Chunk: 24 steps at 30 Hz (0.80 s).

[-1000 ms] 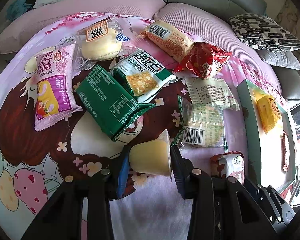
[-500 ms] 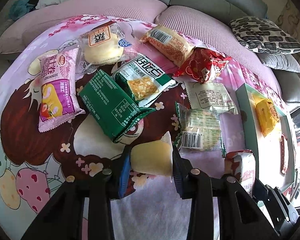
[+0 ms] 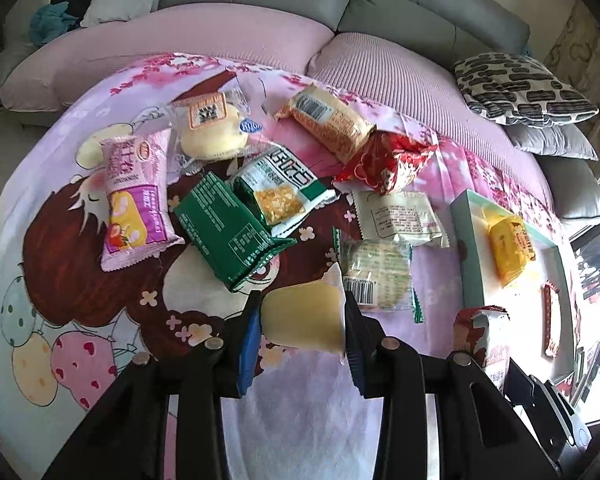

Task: Organize snacks
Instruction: 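Grasp the yellow pudding cup with the left tool while the right tool grasps the red-white milk biscuit pack, then carry both snacks over the tray and open both tools to drop them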

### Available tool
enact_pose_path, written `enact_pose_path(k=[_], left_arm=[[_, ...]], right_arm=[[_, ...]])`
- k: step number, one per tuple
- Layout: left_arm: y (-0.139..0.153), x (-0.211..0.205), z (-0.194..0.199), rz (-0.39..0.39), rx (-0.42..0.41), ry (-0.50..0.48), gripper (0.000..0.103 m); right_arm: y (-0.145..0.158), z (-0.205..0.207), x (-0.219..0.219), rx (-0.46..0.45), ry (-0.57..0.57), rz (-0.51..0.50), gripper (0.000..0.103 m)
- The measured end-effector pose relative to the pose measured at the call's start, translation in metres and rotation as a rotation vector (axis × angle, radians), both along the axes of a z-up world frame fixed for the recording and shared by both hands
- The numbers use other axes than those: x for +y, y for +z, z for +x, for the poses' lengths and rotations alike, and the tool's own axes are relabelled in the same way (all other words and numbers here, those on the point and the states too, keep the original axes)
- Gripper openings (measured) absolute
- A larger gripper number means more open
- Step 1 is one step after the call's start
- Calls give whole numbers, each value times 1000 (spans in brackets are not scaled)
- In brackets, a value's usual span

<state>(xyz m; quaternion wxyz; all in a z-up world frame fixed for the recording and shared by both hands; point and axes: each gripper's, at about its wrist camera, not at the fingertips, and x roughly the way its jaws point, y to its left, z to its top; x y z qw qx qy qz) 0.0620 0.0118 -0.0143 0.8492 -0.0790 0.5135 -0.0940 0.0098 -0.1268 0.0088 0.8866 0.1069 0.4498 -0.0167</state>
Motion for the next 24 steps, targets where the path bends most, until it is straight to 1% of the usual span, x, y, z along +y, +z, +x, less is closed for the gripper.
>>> enact_pose_path(k=[7,10,15,19,24], left_arm=[[17,2,-6,-11,-34,25,39],[26,-3,-8,-21,-56,28,39],[36,-25,-8,-43,-78,4,39],[42,-54,-10,-58,-96,-53,39],[38,-93,-11,-62,-83,-136,39]], right_arm=[[12,-7,-6,-24,-14,13,41],[20,-11,-15,-46,-34,19,41],[32,-21,-54,-77,-141,22,41],[34,-32,-96,-77,-249,25,41],[36,-52,-155,-78,-403,27,41]])
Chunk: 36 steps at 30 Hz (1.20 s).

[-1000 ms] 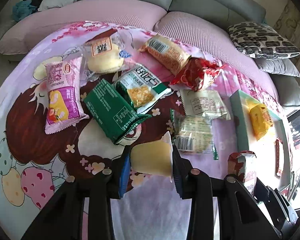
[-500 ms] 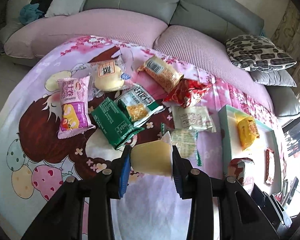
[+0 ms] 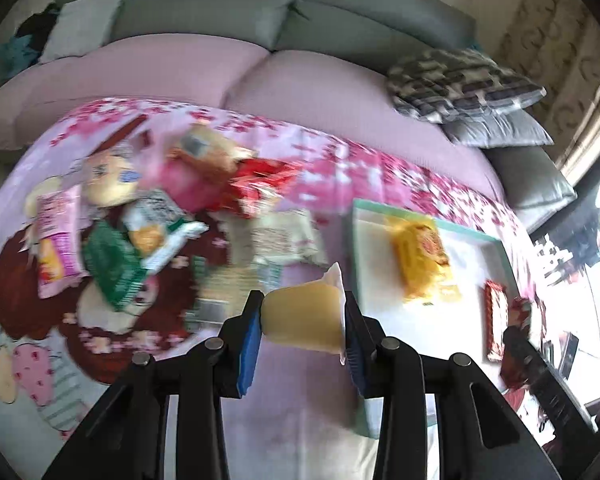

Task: Organize snacks
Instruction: 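Carry both snacks over the tray and open both tools to drop them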

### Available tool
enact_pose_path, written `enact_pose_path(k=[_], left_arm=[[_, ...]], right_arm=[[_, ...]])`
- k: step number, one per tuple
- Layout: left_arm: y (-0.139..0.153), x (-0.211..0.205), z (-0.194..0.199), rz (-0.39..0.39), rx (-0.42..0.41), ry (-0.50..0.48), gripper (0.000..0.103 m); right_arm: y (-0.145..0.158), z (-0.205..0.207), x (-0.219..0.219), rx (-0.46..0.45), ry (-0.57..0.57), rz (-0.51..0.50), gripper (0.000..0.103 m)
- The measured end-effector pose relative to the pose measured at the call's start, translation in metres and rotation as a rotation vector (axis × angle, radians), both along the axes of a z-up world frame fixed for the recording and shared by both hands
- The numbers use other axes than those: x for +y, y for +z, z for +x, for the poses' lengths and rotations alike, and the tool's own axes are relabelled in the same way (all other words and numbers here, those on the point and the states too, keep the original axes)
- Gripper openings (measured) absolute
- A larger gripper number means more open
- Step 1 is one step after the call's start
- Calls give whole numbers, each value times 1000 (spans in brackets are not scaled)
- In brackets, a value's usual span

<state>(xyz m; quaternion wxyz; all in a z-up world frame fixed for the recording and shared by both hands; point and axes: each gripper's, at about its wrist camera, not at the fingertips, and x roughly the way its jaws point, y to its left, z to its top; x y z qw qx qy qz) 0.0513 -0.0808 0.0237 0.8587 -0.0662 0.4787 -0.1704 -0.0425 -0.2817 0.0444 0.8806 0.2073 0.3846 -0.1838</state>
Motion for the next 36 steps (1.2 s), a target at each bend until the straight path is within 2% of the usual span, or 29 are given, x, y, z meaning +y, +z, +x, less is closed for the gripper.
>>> enact_pose_path(k=[5,12,22,36], left_arm=[[-2,-40,-6,18,-10,-77,39],[-7,-77,-13,35,-10,-157,39],[-27,-102,-22,91,7,-231,39],[-43,-106,-20,119,32,-235,39]], right_arm=[[-3,-24,-52,7,-138,16,41],[-6,-41,-82,3,-200,34,41],[-20,-34,-81,20,-175,60,41],[-39,-11,-61,80,-91,63,42]])
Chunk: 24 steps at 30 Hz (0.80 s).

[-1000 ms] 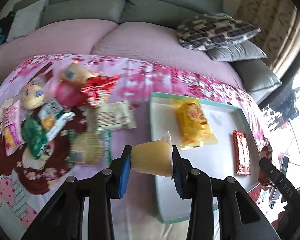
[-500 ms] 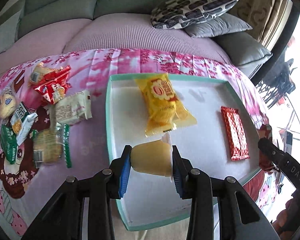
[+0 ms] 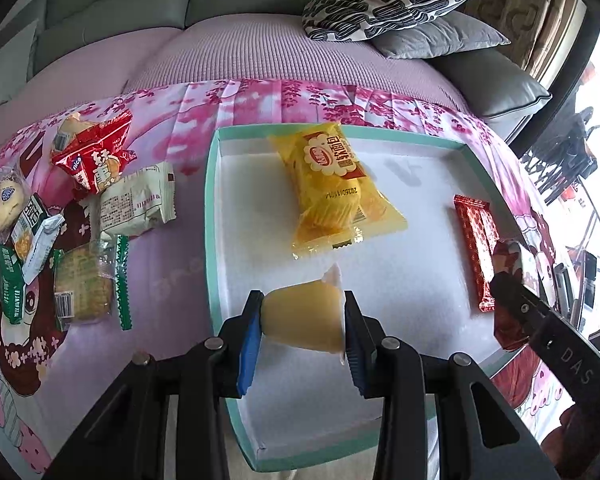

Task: Organize snacks
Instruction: 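Carry both snacks over the tray and open both tools to drop them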

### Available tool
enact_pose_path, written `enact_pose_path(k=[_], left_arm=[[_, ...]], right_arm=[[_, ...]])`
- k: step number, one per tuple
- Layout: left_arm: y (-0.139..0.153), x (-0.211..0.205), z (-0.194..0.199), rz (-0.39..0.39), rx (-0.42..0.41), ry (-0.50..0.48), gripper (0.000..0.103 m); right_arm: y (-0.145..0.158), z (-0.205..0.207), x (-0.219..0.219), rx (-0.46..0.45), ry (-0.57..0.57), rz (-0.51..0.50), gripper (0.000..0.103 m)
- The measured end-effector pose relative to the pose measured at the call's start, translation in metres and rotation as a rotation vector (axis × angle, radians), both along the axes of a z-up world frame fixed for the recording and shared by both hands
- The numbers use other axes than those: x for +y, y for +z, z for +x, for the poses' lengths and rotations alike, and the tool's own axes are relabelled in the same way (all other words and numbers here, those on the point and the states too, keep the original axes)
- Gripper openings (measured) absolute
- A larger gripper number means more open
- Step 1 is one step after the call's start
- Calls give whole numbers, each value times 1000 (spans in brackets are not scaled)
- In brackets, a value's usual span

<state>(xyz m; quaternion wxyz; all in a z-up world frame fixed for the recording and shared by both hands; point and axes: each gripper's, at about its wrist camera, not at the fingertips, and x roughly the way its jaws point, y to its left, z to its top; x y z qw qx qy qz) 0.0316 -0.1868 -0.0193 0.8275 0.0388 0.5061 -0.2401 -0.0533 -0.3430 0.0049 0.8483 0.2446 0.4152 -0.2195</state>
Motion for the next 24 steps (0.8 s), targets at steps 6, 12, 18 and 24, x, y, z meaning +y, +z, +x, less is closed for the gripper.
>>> enact_pose_path(k=[6,12,18,24], left_arm=[[-5,1,3,9,13,12,39],[0,1,1,8,-8,20,39],[6,4,2,8,-21,33,45],[15,15,6,6,-41,89,52]], right_arm=[[-6,3,0,18,1,4,42],[-6,3,0,21,-2,5,42],[-7,5,0,24,-2,3,42],[-5,5,1,17,5,5,44]])
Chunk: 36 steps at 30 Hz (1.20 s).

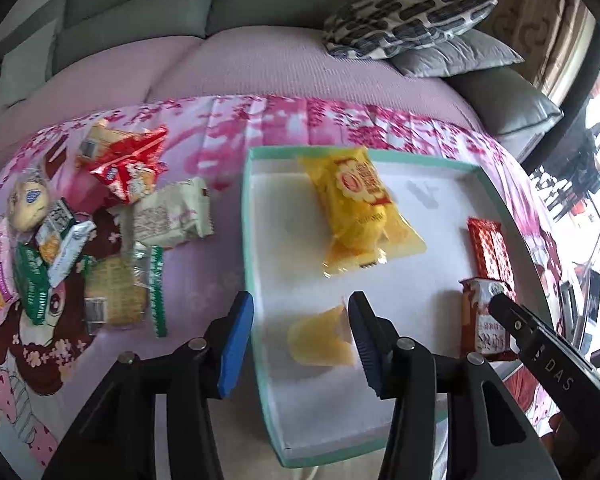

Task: Organize snacks
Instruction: 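Carry both snacks over the tray and open both tools to drop them, then return both tools to the pile and approach the green packs and round biscuit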

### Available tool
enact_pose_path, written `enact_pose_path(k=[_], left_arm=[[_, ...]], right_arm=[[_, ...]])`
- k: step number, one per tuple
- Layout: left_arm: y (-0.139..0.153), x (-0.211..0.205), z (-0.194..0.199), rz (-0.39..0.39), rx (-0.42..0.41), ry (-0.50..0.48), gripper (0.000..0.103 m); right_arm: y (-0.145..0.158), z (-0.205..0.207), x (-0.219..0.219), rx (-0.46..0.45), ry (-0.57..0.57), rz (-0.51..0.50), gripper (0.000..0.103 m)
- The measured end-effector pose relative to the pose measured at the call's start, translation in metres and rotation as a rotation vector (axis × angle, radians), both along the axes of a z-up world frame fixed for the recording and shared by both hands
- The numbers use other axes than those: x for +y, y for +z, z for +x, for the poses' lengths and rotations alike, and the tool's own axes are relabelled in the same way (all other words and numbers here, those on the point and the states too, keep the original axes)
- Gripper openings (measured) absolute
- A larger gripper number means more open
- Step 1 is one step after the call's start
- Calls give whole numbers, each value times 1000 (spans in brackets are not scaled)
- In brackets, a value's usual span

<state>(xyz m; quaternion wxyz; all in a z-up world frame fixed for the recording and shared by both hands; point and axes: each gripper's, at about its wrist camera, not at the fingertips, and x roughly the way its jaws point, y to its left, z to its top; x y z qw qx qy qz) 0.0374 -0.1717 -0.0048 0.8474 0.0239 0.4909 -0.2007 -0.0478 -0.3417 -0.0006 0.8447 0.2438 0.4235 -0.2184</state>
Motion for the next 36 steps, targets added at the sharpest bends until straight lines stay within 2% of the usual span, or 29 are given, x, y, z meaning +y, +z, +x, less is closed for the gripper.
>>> enact_pose_path(k=[2,4,9,12,16,21,25,32,36], left_arm=[[1,9,5,11,-5,50,59],[2,22,11,30,-19,115,66],[2,56,25,74,-36,260,71],[1,75,31,89,-37,327,85],[2,95,35,113,-54,390,86],[4,114,38,134,-77,427,91],[7,131,40,141,-96,457,91],[10,167,44,143,-127,511,91],[12,190,44,107,-124,528,91]], right_arm=[[0,1,2,1,9,0,44],[1,3,7,-1,24,-5,49],[5,10,22,-22,77,-8,60],[5,15,32,-32,106,-12,69],[6,24,50,-44,158,-23,80],[9,34,76,-67,231,-27,87],[10,41,95,-88,280,-21,102],[8,57,128,-103,347,-23,103],[8,65,142,-118,369,-14,103]])
